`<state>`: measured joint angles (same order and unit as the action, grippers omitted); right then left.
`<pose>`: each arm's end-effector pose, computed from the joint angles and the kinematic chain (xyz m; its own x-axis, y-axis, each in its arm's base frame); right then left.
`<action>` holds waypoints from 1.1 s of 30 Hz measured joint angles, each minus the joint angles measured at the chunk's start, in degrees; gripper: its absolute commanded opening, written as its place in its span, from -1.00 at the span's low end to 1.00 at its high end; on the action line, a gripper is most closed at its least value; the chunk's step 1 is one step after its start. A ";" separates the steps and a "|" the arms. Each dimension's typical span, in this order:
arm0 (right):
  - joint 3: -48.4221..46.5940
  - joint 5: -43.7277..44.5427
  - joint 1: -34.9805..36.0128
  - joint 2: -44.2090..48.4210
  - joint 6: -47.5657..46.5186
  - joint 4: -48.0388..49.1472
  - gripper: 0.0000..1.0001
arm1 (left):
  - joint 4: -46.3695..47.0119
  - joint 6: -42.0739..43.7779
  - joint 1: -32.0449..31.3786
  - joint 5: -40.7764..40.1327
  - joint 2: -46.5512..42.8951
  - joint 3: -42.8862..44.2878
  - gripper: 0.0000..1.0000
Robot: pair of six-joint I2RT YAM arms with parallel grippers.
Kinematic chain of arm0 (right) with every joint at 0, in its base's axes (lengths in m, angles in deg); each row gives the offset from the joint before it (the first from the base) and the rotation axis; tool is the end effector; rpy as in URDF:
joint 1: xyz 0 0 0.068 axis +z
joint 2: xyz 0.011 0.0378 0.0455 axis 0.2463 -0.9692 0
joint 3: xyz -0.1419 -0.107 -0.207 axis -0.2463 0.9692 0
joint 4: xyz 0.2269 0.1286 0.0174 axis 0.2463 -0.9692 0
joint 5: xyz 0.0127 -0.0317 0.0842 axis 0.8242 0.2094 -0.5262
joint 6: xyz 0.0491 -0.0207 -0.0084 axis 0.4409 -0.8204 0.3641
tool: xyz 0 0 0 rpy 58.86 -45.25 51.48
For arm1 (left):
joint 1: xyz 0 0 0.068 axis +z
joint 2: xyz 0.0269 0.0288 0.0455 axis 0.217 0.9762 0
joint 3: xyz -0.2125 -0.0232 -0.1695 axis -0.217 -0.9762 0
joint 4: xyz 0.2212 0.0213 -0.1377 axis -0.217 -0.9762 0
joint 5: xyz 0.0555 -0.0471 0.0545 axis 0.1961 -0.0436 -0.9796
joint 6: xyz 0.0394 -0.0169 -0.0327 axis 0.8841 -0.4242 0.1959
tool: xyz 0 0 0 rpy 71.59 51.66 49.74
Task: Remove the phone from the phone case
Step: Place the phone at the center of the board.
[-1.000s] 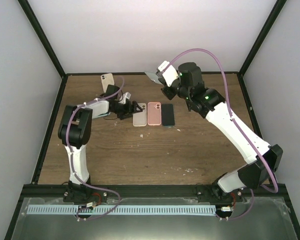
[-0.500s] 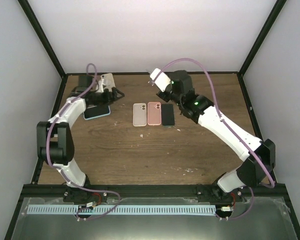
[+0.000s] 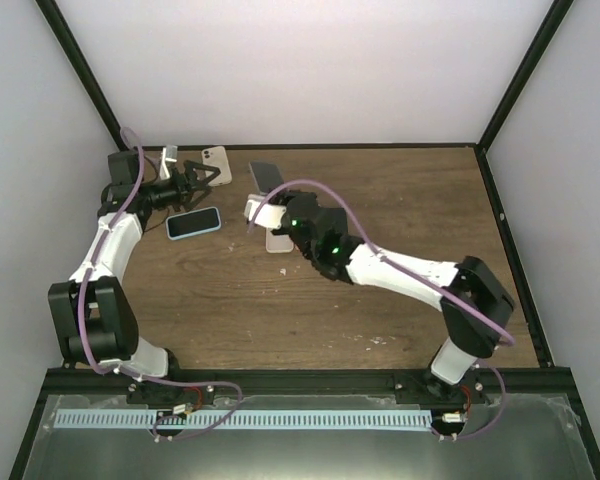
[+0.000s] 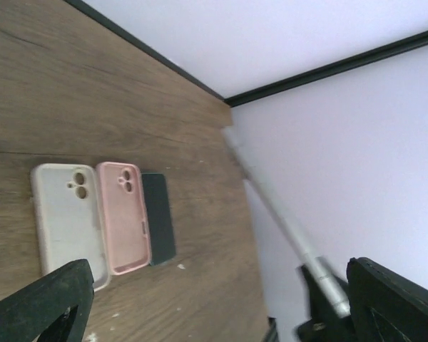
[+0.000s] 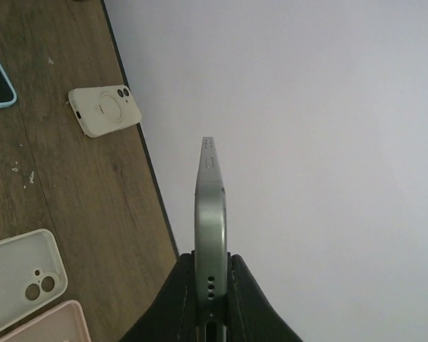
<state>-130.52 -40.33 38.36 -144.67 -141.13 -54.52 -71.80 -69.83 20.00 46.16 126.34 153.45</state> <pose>0.2464 0.2985 0.3132 0.3415 -0.8125 -0.4725 -0.3522 0.3555 -0.8658 0.3327 0.0129 0.3002 -0.8156 -0.4089 -0.4093 0.2099 0.4501 -0.8679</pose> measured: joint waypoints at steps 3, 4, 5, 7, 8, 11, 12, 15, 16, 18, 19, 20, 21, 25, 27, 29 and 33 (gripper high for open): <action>2.80 2.36 2.69 -2.64 -6.62 7.76 -0.99 | 5.25 -5.29 0.00 2.84 -1.31 -2.82 0.86; 3.48 3.06 3.63 -3.58 -8.70 10.01 -0.99 | 6.69 -6.78 0.00 3.45 -2.12 -3.72 0.81; 3.91 3.74 4.61 -4.52 -10.88 12.20 -0.99 | 7.87 -7.93 0.00 4.00 -2.43 -4.42 0.77; 4.33 4.46 5.73 -5.31 -13.16 14.88 -0.99 | 9.99 -10.34 0.00 4.90 -2.95 -5.81 0.70; 4.52 4.92 6.29 -5.60 -14.40 16.28 -0.99 | 10.97 -11.39 0.00 5.38 -3.02 -6.43 0.69; 5.42 5.90 8.04 -5.97 -17.88 20.92 -0.99 | 12.70 -13.90 -0.04 5.97 -3.02 -7.72 0.62; 5.66 6.19 8.55 -5.97 -18.95 22.21 -0.99 | 13.20 -14.51 -0.13 6.08 -3.02 -8.00 0.59; 5.90 6.93 9.77 -6.38 -21.38 25.35 -0.99 | 14.23 -15.74 -0.90 6.23 -3.02 -8.31 0.47; 5.90 7.10 10.03 -6.60 -21.90 26.14 -0.99 | 14.60 -16.09 -1.44 6.25 -3.02 -8.31 0.41; 5.95 7.41 10.56 -6.93 -23.04 27.12 -0.99 | 14.95 -16.72 -2.36 6.29 -3.02 -8.31 0.26; 5.97 7.52 10.71 -7.10 -23.39 27.56 -0.99 | 15.13 -16.83 -2.91 6.29 -3.02 -8.33 0.18; 5.97 7.72 10.91 -7.34 -23.85 28.15 -0.99 | 15.26 -17.05 -3.30 6.34 -3.02 -8.33 0.10; 6.01 7.89 11.08 -7.61 -24.37 28.79 -0.99 | 15.52 -17.03 -3.76 6.40 -3.02 -8.35 0.02; 6.16 8.66 11.74 -8.96 -26.40 31.58 -0.99 | 16.87 -18.12 -4.42 6.54 -3.02 -8.74 -0.28; 6.25 8.96 12.02 -9.84 -27.45 33.05 -0.99 | 17.62 -18.86 -4.42 6.56 -3.02 -9.07 -0.41; 6.34 9.16 12.17 -10.47 -28.44 33.94 -0.99 | 18.12 -19.65 -4.42 6.56 -2.99 -9.20 -0.55; 7.10 9.62 12.39 -10.95 -29.83 35.95 -0.80 | 19.08 -20.61 -4.42 6.60 -2.97 -9.49 -0.75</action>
<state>-123.42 -30.72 50.76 -155.62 -170.96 -18.56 -52.72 -90.44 15.58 52.76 123.37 143.96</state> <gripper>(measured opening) 0.063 0.178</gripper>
